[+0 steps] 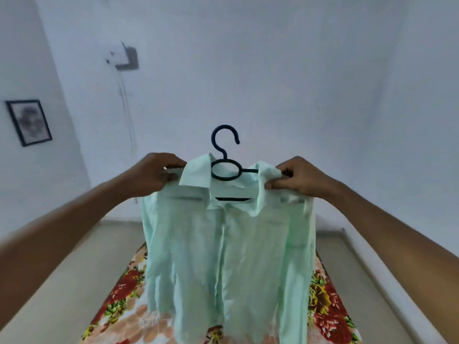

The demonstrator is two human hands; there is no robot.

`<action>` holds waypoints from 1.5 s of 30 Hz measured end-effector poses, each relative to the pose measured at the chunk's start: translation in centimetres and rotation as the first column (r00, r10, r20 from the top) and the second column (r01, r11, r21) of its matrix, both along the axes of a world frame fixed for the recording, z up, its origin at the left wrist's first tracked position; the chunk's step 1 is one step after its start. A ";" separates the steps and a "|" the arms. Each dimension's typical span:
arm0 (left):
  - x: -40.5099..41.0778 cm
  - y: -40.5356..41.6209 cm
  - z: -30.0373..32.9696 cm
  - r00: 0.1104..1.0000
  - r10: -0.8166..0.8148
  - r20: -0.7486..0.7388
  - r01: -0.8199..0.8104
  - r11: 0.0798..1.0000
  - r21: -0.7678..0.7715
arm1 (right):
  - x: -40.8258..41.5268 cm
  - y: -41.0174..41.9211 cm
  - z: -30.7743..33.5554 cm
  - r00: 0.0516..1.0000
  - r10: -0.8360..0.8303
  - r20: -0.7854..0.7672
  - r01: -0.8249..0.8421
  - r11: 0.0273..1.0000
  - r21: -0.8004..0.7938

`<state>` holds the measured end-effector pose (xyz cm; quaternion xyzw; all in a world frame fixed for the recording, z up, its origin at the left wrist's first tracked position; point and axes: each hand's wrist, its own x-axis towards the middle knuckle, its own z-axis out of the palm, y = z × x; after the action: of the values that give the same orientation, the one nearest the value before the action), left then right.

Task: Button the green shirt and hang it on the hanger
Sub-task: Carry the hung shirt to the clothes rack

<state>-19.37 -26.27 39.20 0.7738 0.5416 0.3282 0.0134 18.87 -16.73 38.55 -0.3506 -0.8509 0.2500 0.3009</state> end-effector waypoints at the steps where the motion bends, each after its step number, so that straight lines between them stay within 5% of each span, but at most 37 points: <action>1: -0.4 -1.6 1.1 0.999 0.001 -0.047 0.000 1.000 0.007 | 0.3 -1.7 1.6 0.998 -0.011 -0.059 0.013 0.999 0.038; 6: -3.3 -9.2 3.8 0.992 0.123 -0.035 -0.124 0.992 0.001 | 0.4 -9.2 7.2 0.989 0.020 -0.148 0.003 0.989 0.149; 10: -2.6 -13.9 4.8 0.998 0.044 0.034 -0.038 0.988 -0.153 | -0.1 -13.3 8.6 0.994 0.057 -0.097 -0.037 0.981 0.192; 15: 1.4 -18.4 6.5 0.998 0.055 -0.030 -0.055 0.998 -0.012 | 0.5 -17.2 10.0 0.986 0.120 -0.119 -0.099 0.981 0.170; 19: 2.3 -20.0 6.8 0.972 0.198 0.130 -0.211 0.973 0.092 | 2.0 -18.8 11.8 0.987 0.117 -0.114 -0.105 0.989 0.109; 26: 5.0 -21.6 8.3 0.960 0.222 0.172 -0.257 0.941 0.219 | 3.8 -20.9 13.6 0.973 0.155 0.171 -0.151 0.988 -0.038; 32: 6.9 -23.2 9.5 0.950 0.249 0.188 -0.291 0.925 0.244 | 3.6 -21.2 14.4 0.985 0.172 0.015 -0.173 0.984 0.048; 38: 7.7 -28.1 11.1 0.967 0.188 0.173 -0.202 0.977 0.063 | 1.9 -21.2 14.2 0.953 0.263 -0.147 -0.236 0.955 0.179; 45: 5.9 -38.6 11.0 0.897 0.343 0.280 -0.354 0.935 -0.010 | -3.3 -24.9 14.4 0.888 0.408 -0.210 -0.371 0.908 0.198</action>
<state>-13.45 -64.87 50.18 0.6109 0.6572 0.4412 0.0144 15.60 -41.60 52.95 -0.1146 -0.8764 0.2814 0.3736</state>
